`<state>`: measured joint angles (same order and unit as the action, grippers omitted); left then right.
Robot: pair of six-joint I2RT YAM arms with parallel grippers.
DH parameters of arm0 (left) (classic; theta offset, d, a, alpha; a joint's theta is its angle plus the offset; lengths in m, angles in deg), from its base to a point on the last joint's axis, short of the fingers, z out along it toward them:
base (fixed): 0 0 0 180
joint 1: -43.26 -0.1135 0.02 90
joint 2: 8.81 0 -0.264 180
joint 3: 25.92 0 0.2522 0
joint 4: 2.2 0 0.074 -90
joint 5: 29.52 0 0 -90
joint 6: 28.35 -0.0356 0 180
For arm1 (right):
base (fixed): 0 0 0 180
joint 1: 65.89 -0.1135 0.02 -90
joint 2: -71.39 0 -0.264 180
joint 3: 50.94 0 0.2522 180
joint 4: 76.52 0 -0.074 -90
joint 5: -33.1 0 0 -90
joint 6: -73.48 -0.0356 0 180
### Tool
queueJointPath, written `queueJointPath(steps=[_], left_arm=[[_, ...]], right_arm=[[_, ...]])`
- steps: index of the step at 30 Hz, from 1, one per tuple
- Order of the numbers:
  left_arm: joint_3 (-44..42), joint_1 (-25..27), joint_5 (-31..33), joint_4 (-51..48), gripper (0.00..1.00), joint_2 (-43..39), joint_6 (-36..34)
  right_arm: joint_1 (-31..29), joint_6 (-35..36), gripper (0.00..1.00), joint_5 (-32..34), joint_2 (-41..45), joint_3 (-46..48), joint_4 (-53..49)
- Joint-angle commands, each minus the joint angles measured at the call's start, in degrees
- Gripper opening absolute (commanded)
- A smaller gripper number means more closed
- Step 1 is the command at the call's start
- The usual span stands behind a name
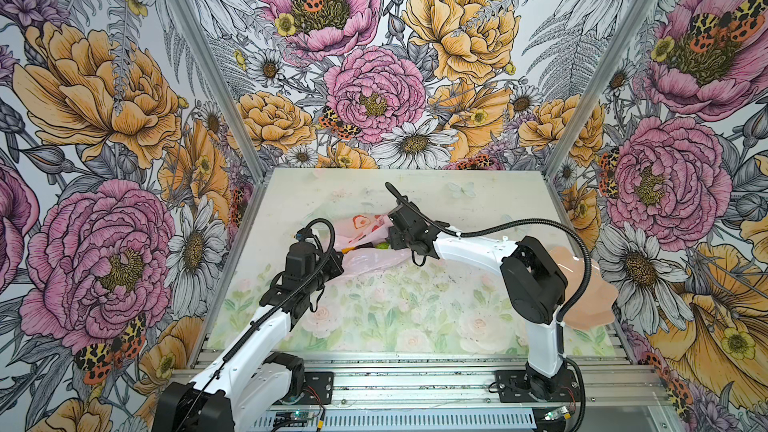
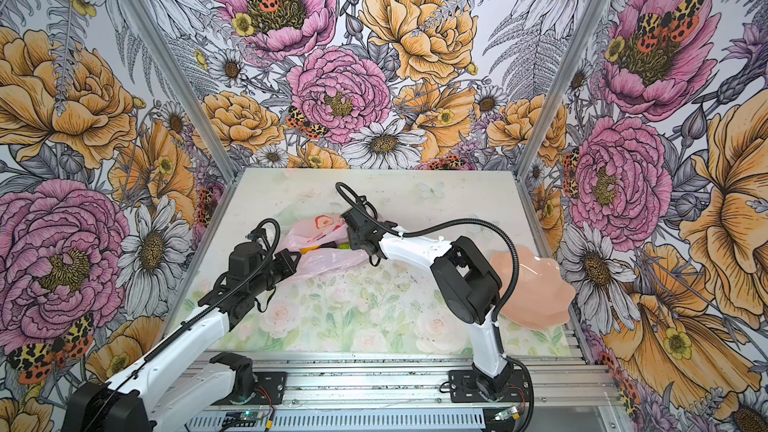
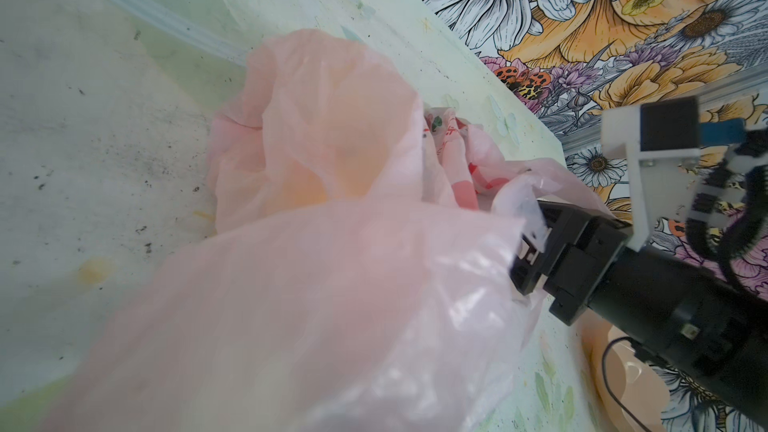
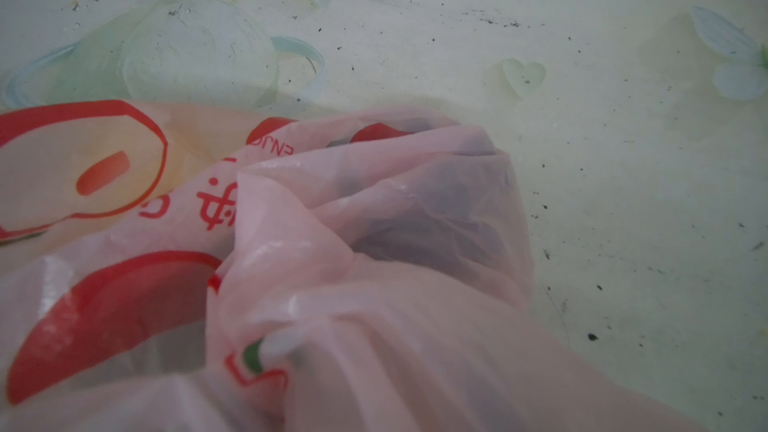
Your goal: Take the fake fruits out of the plastic bag
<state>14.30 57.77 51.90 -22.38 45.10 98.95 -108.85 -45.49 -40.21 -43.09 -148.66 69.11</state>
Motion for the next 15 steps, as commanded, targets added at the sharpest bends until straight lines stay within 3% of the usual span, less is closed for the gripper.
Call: queueJointPath(steps=[1,4,7,9,15], left_arm=[[0.09,-0.69,1.63,-1.08,0.0,-1.84,-0.81],[-1.01,-4.24,-0.17,-0.01,0.0,-3.51,-0.85],[-4.06,-11.2,-7.08,6.35,0.0,-5.01,1.94],[-4.66,-13.86,-8.98,8.73,0.0,-5.09,3.07],[-3.3,-17.03,-9.5,10.18,0.0,-1.81,3.77]], right_arm=[[2.14,1.54,0.46,-1.78,2.22,-1.86,0.17],[5.43,0.95,0.19,-12.12,7.45,-0.16,2.08],[10.8,-5.86,0.05,-23.47,14.06,6.49,9.72],[13.13,-8.83,0.0,-28.62,17.02,10.12,13.62],[16.1,-15.79,0.0,-38.54,21.6,19.89,24.39]])
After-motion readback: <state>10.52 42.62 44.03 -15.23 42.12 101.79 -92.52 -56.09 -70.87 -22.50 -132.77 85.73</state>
